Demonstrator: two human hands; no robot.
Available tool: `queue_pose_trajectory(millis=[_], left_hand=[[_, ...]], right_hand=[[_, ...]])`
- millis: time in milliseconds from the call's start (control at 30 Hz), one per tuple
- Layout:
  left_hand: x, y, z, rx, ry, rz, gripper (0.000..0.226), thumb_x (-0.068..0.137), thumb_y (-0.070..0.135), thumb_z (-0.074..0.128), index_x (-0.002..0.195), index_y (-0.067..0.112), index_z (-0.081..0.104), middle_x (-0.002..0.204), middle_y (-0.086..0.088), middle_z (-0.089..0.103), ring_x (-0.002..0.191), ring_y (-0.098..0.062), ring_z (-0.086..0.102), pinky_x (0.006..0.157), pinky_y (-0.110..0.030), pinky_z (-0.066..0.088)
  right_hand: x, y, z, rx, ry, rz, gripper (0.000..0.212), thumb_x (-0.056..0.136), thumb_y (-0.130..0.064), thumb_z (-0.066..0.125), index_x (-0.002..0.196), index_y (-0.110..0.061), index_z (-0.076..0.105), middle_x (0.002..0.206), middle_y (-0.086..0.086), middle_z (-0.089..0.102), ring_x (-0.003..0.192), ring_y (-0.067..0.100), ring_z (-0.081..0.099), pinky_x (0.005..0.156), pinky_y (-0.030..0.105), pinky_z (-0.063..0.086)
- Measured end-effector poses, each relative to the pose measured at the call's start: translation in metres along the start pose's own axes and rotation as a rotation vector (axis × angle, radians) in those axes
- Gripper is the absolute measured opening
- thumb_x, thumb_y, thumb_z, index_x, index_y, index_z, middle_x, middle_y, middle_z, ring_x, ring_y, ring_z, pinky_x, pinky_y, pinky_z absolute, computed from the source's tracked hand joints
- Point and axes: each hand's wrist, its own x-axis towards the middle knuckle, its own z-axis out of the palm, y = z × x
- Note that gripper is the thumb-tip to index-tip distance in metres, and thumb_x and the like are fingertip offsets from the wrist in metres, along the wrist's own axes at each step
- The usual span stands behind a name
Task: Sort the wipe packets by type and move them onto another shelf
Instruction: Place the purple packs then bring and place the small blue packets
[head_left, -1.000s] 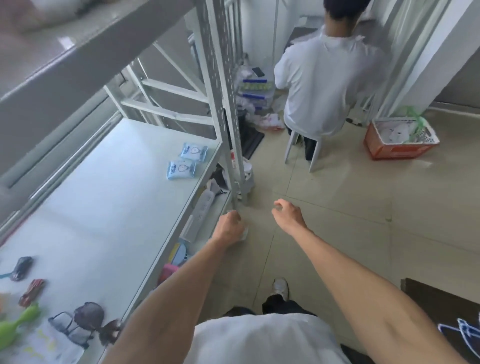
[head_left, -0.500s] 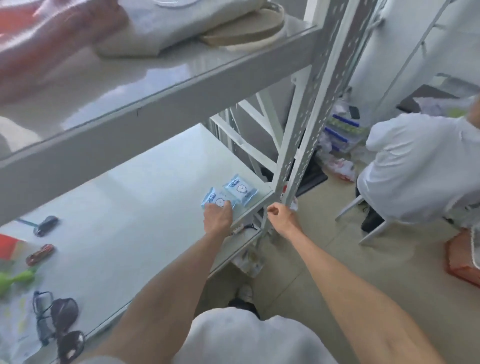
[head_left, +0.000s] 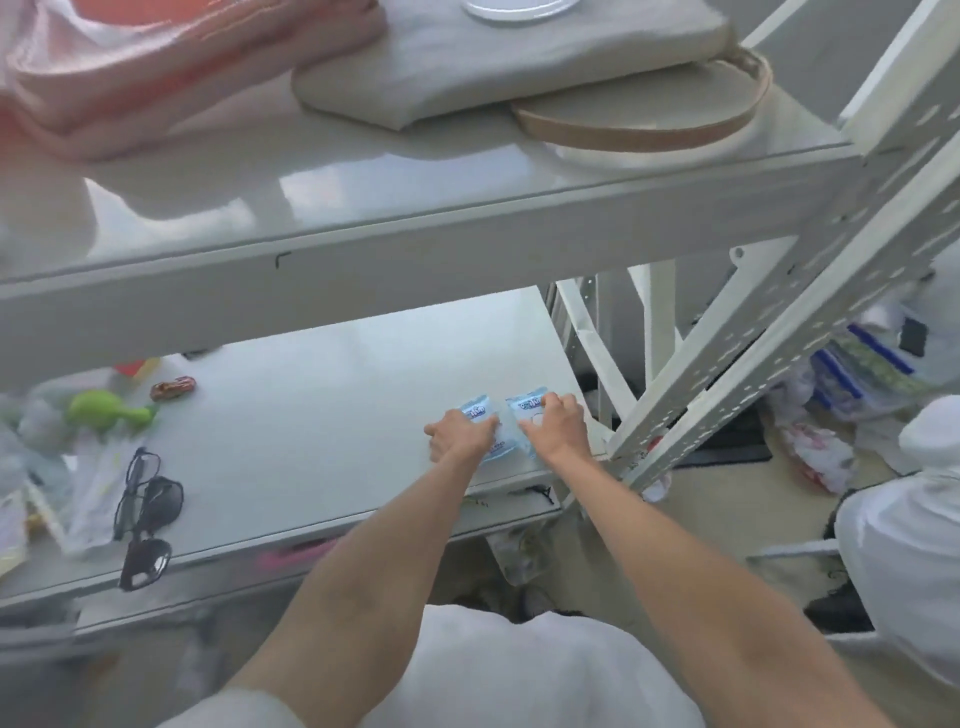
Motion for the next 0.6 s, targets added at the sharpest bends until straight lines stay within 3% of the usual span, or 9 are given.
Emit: queue_pose_trajectory(millis=[100, 200, 333, 467, 533, 600], left_hand=[[-0.007, -0.006, -0.001, -0.062, 0.000, 0.024, 0.064, 0.087, 0.052, 0.068, 0.130, 0.006, 0.055, 0.133, -0.016, 0.048, 0.119, -0.036, 0.060, 0.098, -0.041, 0.052], [-0.010, -0.018, 0.002, -0.127, 0.053, 0.054, 0.052, 0.083, 0.046, 0.067, 0.114, 0.004, 0.064, 0.121, -0.015, 0.062, 0.106, -0.032, 0.066, 0.083, -0.037, 0.055], [-0.024, -0.037, -0.003, -0.298, 0.098, 0.056, 0.039, 0.089, 0.036, 0.068, 0.113, 0.005, 0.064, 0.109, -0.011, 0.068, 0.102, -0.028, 0.065, 0.081, -0.033, 0.051], [-0.045, -0.074, -0.025, -0.510, 0.143, -0.027, 0.014, 0.081, 0.024, 0.071, 0.090, 0.013, 0.070, 0.084, -0.004, 0.073, 0.080, -0.023, 0.068, 0.067, -0.029, 0.051], [-0.056, -0.105, -0.035, -0.678, 0.191, -0.066, 0.029, 0.064, 0.024, 0.072, 0.091, 0.014, 0.072, 0.089, -0.004, 0.076, 0.087, -0.027, 0.073, 0.078, -0.038, 0.059], [-0.068, -0.142, -0.044, -0.823, 0.238, -0.068, 0.034, 0.060, 0.022, 0.072, 0.094, 0.018, 0.073, 0.093, -0.001, 0.078, 0.090, -0.025, 0.074, 0.085, -0.040, 0.060]], right_hand=[[0.006, 0.001, 0.002, -0.059, -0.034, 0.029, 0.066, 0.085, -0.040, 0.079, 0.129, -0.007, 0.042, 0.128, 0.020, 0.052, 0.118, 0.037, 0.052, 0.095, 0.045, 0.049], [0.013, -0.003, 0.000, 0.004, -0.166, 0.110, 0.082, 0.079, -0.036, 0.084, 0.138, -0.002, 0.037, 0.131, 0.021, 0.057, 0.121, 0.038, 0.059, 0.096, 0.044, 0.050], [0.017, -0.009, 0.012, 0.362, -0.401, 0.170, 0.059, 0.070, -0.036, 0.083, 0.116, -0.003, 0.066, 0.109, 0.009, 0.072, 0.105, 0.026, 0.069, 0.088, 0.035, 0.057], [-0.003, -0.022, 0.034, 0.702, -0.618, 0.162, 0.048, 0.057, -0.024, 0.089, 0.097, -0.002, 0.074, 0.099, 0.018, 0.077, 0.089, 0.033, 0.074, 0.087, 0.057, 0.060], [-0.026, -0.042, 0.042, 0.746, -0.731, 0.104, 0.036, 0.066, -0.012, 0.086, 0.098, -0.002, 0.073, 0.102, 0.025, 0.074, 0.086, 0.035, 0.070, 0.078, 0.052, 0.062], [-0.051, -0.065, 0.056, 0.739, -0.808, 0.035, 0.037, 0.064, -0.009, 0.084, 0.099, -0.002, 0.075, 0.105, 0.026, 0.075, 0.086, 0.035, 0.070, 0.078, 0.052, 0.061]])
